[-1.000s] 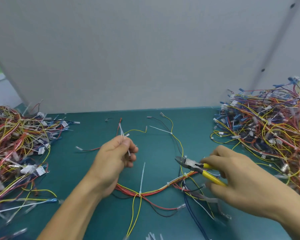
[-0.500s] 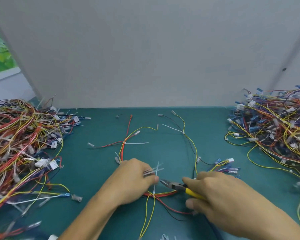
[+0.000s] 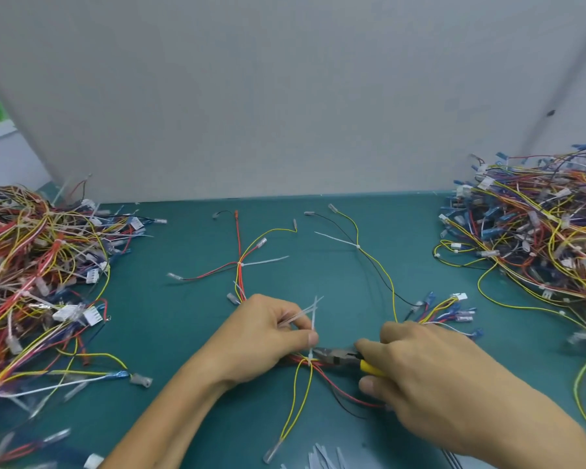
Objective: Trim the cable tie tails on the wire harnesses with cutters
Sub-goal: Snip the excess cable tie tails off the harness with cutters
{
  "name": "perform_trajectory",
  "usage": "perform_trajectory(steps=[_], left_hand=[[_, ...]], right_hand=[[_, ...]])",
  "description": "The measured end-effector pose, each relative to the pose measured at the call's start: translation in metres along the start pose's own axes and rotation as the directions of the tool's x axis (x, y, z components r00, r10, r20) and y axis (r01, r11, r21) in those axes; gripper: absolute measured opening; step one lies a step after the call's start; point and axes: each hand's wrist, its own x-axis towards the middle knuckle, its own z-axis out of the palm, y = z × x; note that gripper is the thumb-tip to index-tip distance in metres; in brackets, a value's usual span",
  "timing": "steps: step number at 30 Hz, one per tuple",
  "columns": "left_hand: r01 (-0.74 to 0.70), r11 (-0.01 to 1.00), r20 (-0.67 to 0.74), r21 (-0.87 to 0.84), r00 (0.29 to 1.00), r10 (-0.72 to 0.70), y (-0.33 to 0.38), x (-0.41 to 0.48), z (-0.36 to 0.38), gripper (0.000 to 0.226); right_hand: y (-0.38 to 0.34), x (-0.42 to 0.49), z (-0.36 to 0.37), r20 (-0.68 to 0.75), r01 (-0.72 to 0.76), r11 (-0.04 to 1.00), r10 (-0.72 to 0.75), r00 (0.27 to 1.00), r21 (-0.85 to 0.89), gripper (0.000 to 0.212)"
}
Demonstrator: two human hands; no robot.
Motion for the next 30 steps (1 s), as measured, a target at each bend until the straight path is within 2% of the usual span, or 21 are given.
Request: perform_trajectory(steps=[11,30], left_hand=[[0.000,1.000,0.022,-0.001,1.000,0.000,-0.0008,0.0010,-0.0018,0.013],[-0.005,0.998,0.038,-0.067,0.999,0.008,-0.0066,0.0034,-0.0006,0.018]], right_hand=[[0.0059,-0.0007,-0.0039,0.012,0.004,0.997,-0.005,1.000,0.082,0.031],[0.0012,0.0026,-0.0024,0.010,0.022,0.997,-0.022,1.000,0.069,0.029]])
